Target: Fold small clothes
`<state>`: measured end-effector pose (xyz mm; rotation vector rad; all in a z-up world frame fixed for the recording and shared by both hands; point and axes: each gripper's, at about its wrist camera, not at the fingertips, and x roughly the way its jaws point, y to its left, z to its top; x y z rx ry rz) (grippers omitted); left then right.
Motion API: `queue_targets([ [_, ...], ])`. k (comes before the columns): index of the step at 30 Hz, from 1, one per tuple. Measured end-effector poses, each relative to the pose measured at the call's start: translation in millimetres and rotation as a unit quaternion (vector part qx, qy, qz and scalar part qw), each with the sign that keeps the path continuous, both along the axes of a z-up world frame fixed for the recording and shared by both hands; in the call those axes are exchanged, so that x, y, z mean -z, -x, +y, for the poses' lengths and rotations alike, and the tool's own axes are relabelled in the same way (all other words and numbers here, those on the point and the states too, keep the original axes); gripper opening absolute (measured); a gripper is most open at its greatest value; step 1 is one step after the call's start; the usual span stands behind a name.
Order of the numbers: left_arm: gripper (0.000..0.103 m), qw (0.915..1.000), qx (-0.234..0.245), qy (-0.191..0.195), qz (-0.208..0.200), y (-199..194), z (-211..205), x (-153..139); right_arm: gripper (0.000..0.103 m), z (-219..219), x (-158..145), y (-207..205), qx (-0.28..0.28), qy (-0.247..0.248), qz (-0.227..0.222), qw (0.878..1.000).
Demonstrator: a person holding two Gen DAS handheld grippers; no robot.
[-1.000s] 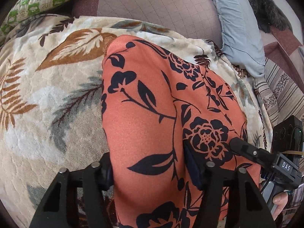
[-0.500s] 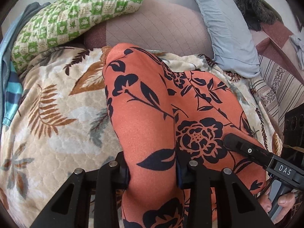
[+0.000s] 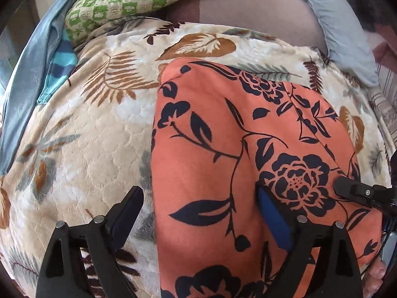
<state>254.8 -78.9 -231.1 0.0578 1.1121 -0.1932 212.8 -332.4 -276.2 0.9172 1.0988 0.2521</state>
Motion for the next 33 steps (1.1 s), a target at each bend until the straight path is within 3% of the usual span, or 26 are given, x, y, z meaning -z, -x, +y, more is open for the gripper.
queue_targets([
  [2,0.093,0.9999,0.004,-0.013,-0.002,5,2,-17,0.069,-8,-11,10,0.005,0.001,0.003,1.0],
  [5,0.093,0.9951,0.013,-0.058,-0.079,26,2,-58,0.069,-28,-52,38,0.042,0.048,-0.06,0.996],
  [7,0.093,0.9899,0.012,-0.065,-0.125,41,6,-87,0.069,-39,-84,63,0.069,0.084,-0.116,0.987],
  [13,0.093,0.9702,0.017,-0.053,-0.236,103,6,-164,0.069,-39,-145,139,0.094,0.119,-0.215,0.965],
  [19,0.099,0.9451,0.006,-0.074,-0.318,165,2,-221,0.069,-11,-196,208,0.063,0.21,-0.265,0.939],
  [26,0.1,0.9264,-0.023,-0.087,-0.365,219,13,-263,0.069,4,-262,258,0.077,0.244,-0.335,0.907],
  [33,0.1,0.9204,-0.004,-0.066,-0.385,259,9,-292,0.072,26,-310,296,0.081,0.267,-0.389,0.878],
])
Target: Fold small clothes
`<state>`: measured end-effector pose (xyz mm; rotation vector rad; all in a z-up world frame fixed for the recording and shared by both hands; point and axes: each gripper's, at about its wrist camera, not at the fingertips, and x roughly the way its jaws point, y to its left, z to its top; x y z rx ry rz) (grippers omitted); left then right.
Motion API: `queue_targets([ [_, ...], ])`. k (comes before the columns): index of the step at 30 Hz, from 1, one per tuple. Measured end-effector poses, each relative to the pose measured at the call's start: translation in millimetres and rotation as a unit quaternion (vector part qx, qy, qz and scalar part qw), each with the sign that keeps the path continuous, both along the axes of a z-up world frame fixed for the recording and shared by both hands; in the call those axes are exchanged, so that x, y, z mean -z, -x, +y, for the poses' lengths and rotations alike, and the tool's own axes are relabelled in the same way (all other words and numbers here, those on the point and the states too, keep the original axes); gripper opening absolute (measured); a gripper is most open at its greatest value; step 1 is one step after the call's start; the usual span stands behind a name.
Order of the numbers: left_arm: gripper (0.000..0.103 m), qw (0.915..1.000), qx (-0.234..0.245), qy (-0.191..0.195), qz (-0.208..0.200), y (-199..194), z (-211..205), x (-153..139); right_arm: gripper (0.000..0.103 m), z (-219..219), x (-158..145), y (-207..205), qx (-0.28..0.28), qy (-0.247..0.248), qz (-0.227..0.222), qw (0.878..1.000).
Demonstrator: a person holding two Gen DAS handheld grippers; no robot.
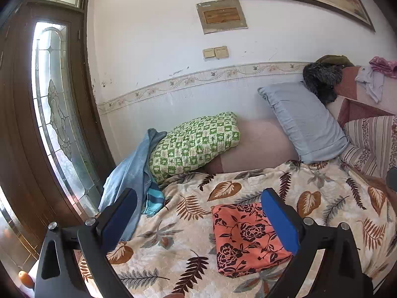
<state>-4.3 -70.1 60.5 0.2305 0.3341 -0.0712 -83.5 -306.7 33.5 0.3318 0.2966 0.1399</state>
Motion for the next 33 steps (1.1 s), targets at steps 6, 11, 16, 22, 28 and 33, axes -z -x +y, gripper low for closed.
queue_targets([
  [6,0.1,0.9994,0.034,0.004,-0.004,24,-12,-12,0.072,2,-4,19,-0.002,0.0,-0.005,1.0],
  [11,0.1,0.9983,0.058,0.001,0.008,36,-22,-17,0.072,0,-6,36,-0.007,0.02,-0.02,1.0],
  [16,0.1,0.9976,0.069,-0.002,0.001,45,-29,-19,0.072,-6,-9,43,-0.01,0.016,-0.035,0.999],
  [22,0.1,0.9972,0.074,0.001,-0.01,50,-23,-17,0.072,3,-7,36,-0.018,0.017,-0.043,0.999],
  [28,0.1,0.999,0.043,0.007,0.004,45,1,-1,0.072,21,-3,20,-0.013,0.01,-0.056,0.998],
  [33,0.1,0.9996,0.015,0.015,0.019,34,27,11,0.072,43,10,-6,-0.023,0.014,-0.031,0.999],
])
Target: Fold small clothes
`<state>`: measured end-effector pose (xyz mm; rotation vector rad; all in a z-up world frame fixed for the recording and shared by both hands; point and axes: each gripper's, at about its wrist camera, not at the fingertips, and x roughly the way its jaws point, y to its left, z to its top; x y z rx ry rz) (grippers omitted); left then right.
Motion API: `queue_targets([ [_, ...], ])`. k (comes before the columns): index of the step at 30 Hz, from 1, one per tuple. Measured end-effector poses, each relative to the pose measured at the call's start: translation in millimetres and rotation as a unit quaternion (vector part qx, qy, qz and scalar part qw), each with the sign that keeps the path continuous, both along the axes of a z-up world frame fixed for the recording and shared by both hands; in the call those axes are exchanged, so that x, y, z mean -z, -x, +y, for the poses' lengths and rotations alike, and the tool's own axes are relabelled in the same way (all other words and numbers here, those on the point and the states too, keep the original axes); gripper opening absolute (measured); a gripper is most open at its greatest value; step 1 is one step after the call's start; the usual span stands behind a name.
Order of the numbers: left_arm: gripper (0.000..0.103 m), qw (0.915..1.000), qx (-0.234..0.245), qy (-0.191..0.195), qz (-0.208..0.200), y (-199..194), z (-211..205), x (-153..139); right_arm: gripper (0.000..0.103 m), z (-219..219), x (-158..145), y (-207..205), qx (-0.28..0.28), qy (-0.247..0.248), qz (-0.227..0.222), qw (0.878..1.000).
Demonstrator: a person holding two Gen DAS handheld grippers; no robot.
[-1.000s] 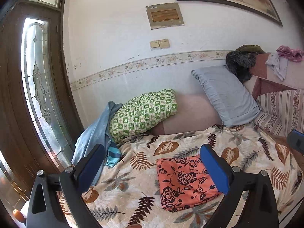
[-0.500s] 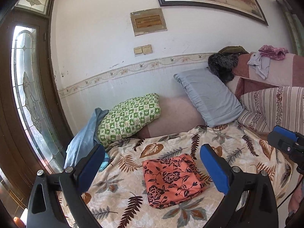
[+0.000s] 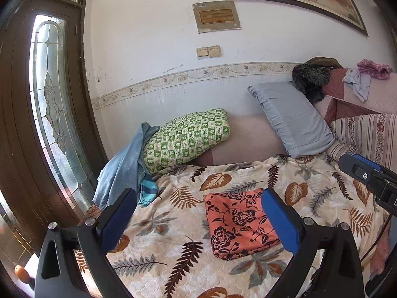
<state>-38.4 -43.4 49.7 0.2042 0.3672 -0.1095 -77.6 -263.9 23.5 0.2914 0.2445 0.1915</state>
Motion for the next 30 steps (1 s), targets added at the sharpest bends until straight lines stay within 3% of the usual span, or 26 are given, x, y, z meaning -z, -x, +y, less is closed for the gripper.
queue_targets([
  [8,0.1,0.9994,-0.029,0.02,0.002,-15,24,3,0.072,27,-9,-8,-0.012,0.038,-0.008,0.999],
  [30,0.1,0.9991,-0.031,0.009,0.029,-26,23,16,0.072,36,-8,-8,-0.019,0.044,0.0,0.999],
])
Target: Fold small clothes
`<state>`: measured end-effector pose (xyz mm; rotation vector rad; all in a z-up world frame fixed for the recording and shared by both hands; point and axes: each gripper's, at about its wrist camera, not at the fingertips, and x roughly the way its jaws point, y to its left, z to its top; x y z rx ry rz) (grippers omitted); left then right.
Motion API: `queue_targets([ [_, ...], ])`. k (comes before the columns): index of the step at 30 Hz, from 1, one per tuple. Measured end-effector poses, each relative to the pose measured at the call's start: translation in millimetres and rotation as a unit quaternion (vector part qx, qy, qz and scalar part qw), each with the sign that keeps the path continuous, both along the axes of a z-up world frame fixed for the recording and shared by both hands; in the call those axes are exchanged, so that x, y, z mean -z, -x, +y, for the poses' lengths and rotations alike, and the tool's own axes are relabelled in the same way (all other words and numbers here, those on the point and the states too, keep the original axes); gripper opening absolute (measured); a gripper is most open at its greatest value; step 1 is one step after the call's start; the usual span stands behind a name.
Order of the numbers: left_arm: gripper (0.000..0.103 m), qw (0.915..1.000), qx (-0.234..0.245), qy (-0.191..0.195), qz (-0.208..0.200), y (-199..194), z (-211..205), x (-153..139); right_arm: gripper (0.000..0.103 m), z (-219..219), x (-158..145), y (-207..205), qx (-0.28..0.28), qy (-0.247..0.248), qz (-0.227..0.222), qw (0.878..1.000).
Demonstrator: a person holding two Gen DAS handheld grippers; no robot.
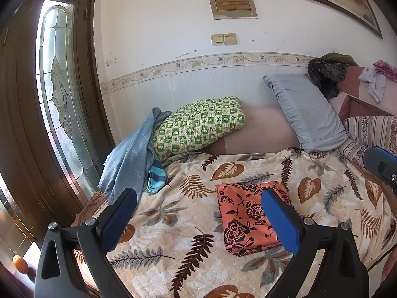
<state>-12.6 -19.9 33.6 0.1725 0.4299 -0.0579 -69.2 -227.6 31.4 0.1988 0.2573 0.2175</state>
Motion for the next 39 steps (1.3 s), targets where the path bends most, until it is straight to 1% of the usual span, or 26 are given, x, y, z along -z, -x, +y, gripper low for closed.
queue_targets([
  [3,0.1,1.0,0.001,0.0,0.004,0,-1,1,0.072,0,2,-1,-0.003,-0.002,0.004,1.0],
  [10,0.1,1.0,0.002,0.0,0.002,0,-3,1,0.072,-1,1,2,-0.002,-0.002,-0.005,1.0],
  [25,0.1,1.0,-0.004,0.003,0.004,-1,1,0,0.072,6,5,-2,-0.014,0.002,0.005,1.0],
  [34,0.1,0.9999,-0.006,0.009,0.003,1,8,-1,0.072,15,5,-3,0.01,0.015,0.004,1.0],
  [39,0.1,0.9999,-0.008,0.014,0.004,1,15,0,0.072,21,4,-5,0.011,0.021,0.008,1.0],
])
